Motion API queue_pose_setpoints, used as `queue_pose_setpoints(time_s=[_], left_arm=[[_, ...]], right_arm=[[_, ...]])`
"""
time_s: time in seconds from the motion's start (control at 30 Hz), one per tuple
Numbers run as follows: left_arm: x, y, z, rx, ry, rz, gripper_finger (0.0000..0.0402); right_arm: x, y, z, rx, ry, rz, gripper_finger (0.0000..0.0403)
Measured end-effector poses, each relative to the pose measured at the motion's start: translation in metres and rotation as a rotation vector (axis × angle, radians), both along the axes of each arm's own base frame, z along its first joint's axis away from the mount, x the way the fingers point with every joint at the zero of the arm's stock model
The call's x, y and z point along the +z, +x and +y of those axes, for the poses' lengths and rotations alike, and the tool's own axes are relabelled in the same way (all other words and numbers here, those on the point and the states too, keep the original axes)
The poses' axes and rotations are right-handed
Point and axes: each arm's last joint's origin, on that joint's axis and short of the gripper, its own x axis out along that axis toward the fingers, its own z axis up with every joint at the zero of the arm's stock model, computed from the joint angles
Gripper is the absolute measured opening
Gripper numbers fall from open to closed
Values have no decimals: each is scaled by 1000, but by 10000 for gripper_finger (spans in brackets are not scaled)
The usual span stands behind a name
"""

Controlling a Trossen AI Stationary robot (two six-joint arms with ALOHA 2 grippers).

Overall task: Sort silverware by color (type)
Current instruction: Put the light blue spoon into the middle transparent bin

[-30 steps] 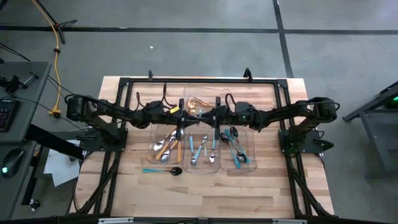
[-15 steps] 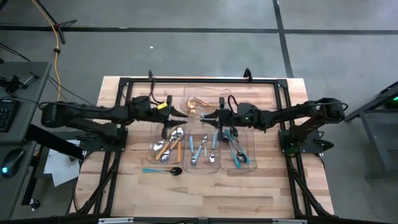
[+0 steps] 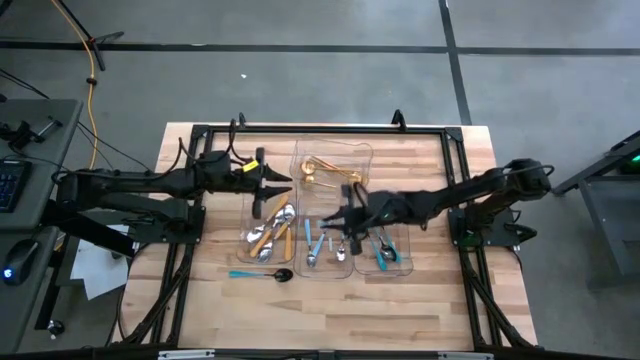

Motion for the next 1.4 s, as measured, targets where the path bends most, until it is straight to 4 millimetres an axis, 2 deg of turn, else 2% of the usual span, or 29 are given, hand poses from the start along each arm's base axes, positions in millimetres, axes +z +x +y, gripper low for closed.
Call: queue_pose_setpoints(time_s=[0.23,0.4,0.57,0.77,1.03,1.4], left_arm=[[0,-1,1,45,3,4,97],[5,-5,-1,44,-25,-22,97],[10,-11,-2,45,-55,-41,97],[11,-15,-2,45,-59,-38,97],[11,-14,-2,44,-60,-36,97],[9,-14,-2,45,-64,-17,97]], right_arm=[[0,19,13,17,-66,221,19],[-5,34,15,147,-129,370,19],[-24,46,18,264,-229,524,26],[-37,60,20,288,-251,632,26],[-50,66,19,288,-249,686,31],[-50,66,19,289,-248,682,34]])
